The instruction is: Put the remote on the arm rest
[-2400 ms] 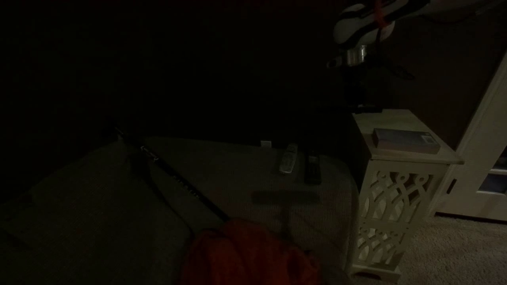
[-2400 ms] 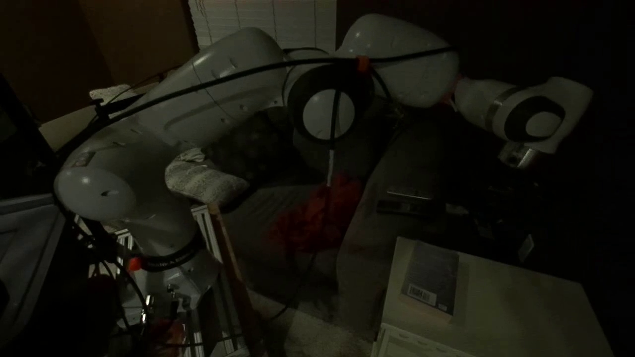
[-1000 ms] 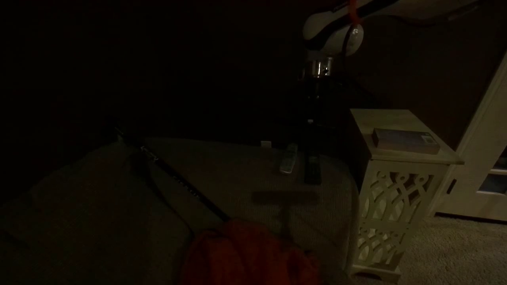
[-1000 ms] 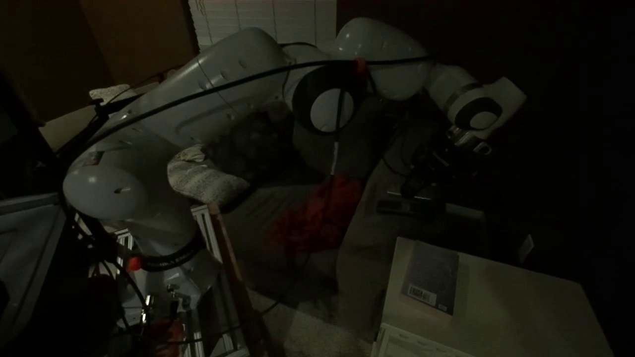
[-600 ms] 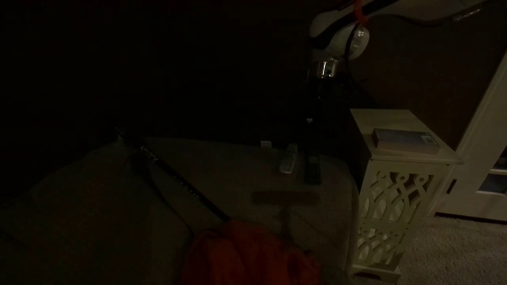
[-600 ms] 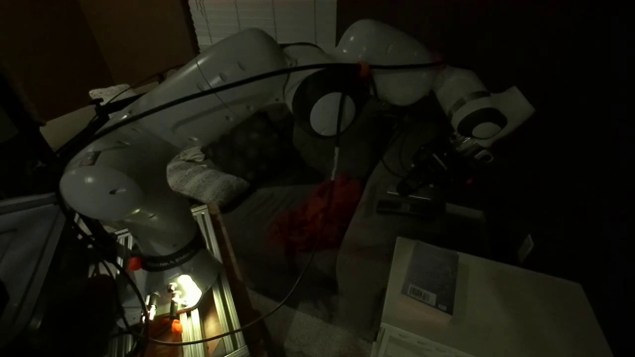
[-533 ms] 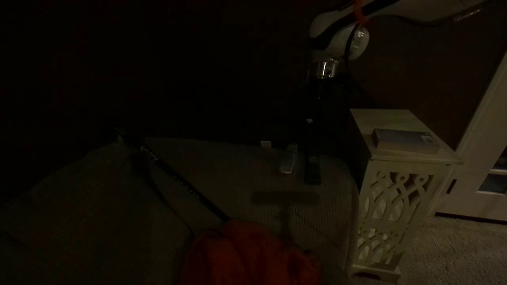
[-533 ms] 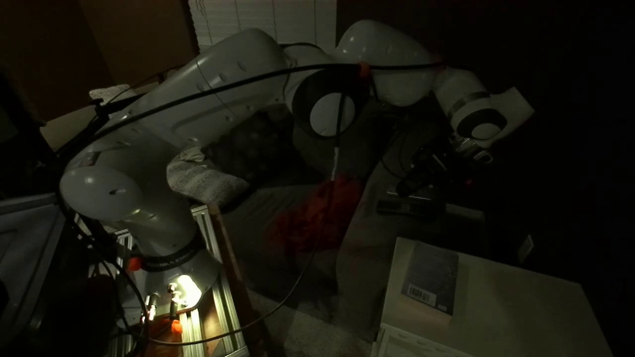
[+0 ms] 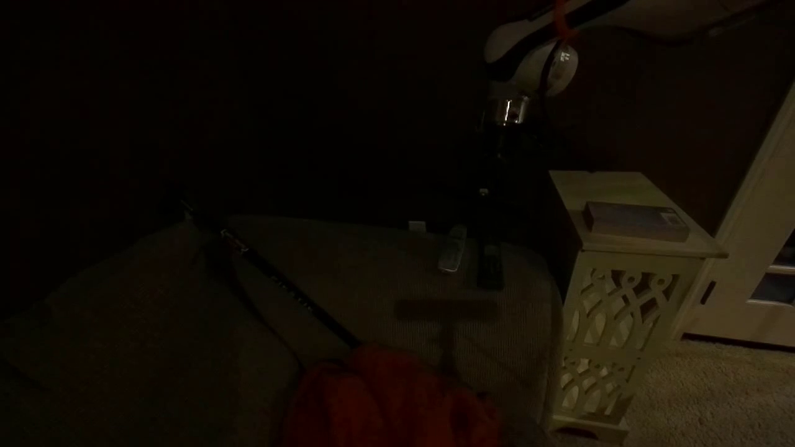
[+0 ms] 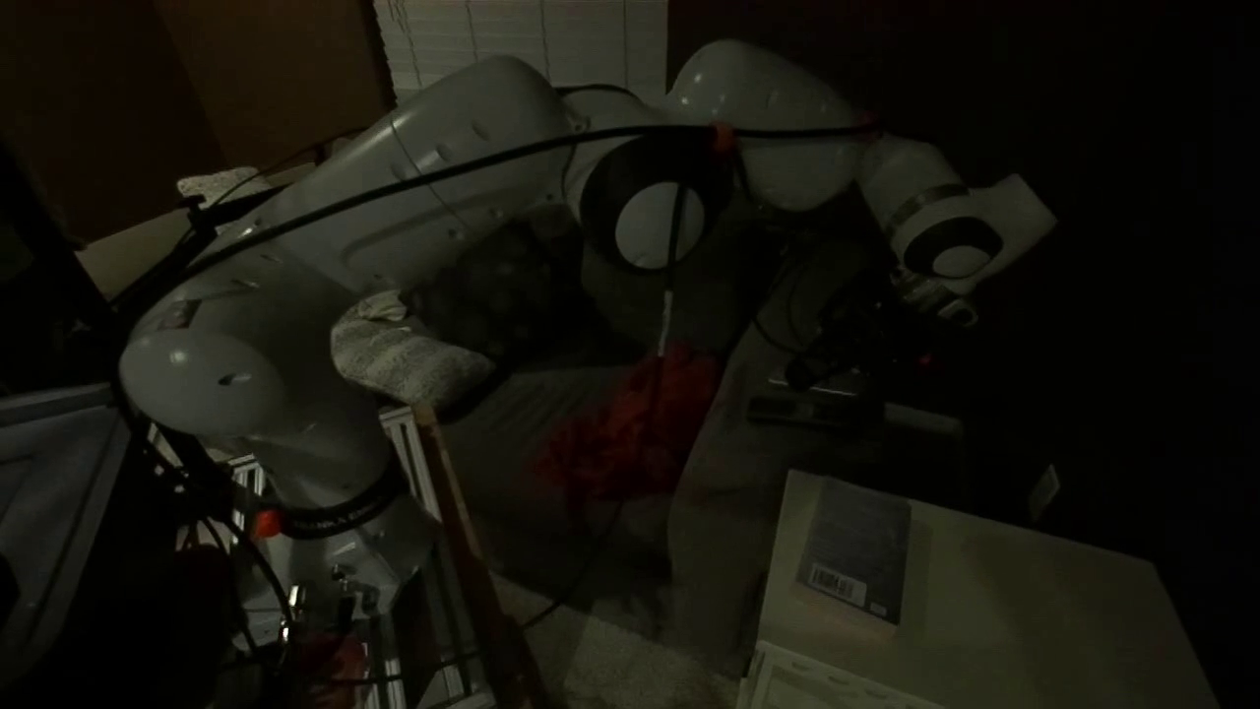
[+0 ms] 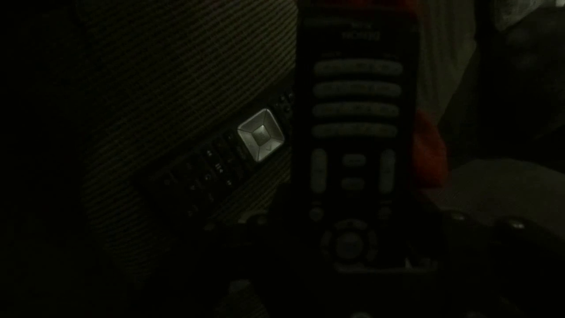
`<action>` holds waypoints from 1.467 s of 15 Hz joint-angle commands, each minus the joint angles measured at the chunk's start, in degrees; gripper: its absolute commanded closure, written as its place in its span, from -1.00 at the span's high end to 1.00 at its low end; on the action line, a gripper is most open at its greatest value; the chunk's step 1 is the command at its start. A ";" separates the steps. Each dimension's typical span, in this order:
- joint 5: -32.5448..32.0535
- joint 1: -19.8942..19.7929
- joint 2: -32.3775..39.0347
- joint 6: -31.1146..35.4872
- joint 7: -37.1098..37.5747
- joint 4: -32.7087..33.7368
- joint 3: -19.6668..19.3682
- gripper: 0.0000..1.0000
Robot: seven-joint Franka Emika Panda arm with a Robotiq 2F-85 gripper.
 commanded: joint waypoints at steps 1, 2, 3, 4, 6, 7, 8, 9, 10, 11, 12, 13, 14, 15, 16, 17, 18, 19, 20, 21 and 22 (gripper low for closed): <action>1.73 3.16 -0.39 6.57 12.41 -1.67 -0.69 -0.29; 1.55 4.16 -0.25 9.50 15.61 -2.10 -0.78 -0.29; 1.35 5.46 -0.21 11.18 19.64 -2.39 -0.90 -0.29; 1.23 6.60 -0.20 13.51 23.23 -2.87 -1.03 -0.29; 1.20 8.80 -0.51 16.81 30.28 -4.22 -1.79 -0.29; 1.49 9.36 -0.82 18.02 33.43 -5.07 -1.98 -0.29; 1.82 9.87 -1.05 18.63 36.64 -5.66 -2.20 -0.29; 2.66 9.85 -1.33 18.58 39.25 -6.45 -1.87 -0.29; 3.73 9.58 -1.48 18.53 41.30 -7.06 -1.32 -0.29; 5.51 8.84 -1.66 18.27 42.17 -7.70 -0.21 -0.29; 7.54 8.08 -1.84 18.10 42.27 -8.26 0.86 -0.29; 9.70 7.24 -1.97 17.65 41.69 -8.82 1.96 -0.29; 11.68 6.54 -1.94 17.27 41.32 -9.17 2.80 -0.29; 13.79 5.83 -1.85 17.33 40.79 -9.61 3.75 -0.29; 15.85 5.13 -1.81 17.68 40.05 -10.11 4.75 -0.29; 12.38 7.30 0.62 17.31 40.68 -6.32 2.02 0.21; 13.62 6.80 0.59 17.29 40.57 -6.66 2.67 0.21; 14.17 6.48 0.57 17.27 40.54 -6.86 3.04 0.21; 14.40 6.32 0.54 17.26 40.53 -6.99 3.20 0.21; 14.52 6.27 0.49 17.26 40.52 -7.10 3.27 -0.29; 16.15 7.30 0.32 23.12 44.68 -7.90 2.42 -0.29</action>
